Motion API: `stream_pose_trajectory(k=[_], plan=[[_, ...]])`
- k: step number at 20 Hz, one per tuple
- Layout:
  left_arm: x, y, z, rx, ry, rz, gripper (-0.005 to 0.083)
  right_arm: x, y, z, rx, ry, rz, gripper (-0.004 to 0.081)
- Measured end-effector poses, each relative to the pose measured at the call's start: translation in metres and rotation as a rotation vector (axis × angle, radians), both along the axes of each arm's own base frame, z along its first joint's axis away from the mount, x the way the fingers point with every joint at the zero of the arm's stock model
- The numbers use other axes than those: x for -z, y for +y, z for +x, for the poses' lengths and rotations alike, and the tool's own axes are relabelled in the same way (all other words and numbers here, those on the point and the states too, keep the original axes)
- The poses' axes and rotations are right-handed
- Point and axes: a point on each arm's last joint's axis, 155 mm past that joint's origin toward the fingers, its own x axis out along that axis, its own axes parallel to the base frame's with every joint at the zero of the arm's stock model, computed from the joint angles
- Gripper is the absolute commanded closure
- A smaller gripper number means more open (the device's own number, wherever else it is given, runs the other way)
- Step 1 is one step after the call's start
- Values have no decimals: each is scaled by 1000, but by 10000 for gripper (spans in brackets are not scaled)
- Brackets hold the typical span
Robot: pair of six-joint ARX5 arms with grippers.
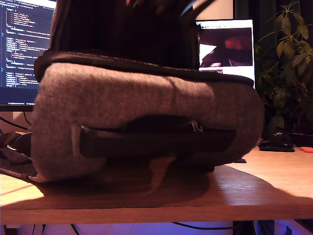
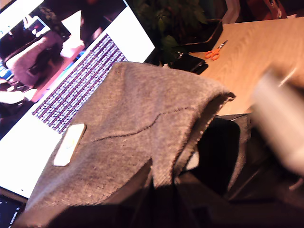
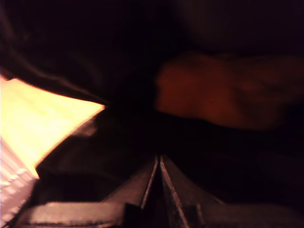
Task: Pack the pair of socks inside the grey Google backpack
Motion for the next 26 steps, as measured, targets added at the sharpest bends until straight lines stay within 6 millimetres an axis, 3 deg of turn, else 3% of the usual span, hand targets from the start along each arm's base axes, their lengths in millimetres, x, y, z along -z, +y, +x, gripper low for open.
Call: stream_pose_trajectory(k=[5,9,11,15,18,26], plan=[[-18,12,17,-50,-60,-41,797,-10,-35,-18,21,17,-71,783],[-35,21,26,-82,-78,-53,797,-38,-53,-32,15,-32,-42,783],[-34,23,26,-86,-59,-39,797,-47,-60,-38,14,-41,-35,783],[-6,14,8,-3,63,11,797,-34,-70,-45,12,-1,-87,783],[19,1,7,38,174,20,797,-31,-80,-53,10,16,-115,783],[101,-24,21,76,395,120,797,-62,-140,-72,114,-42,-86,783]])
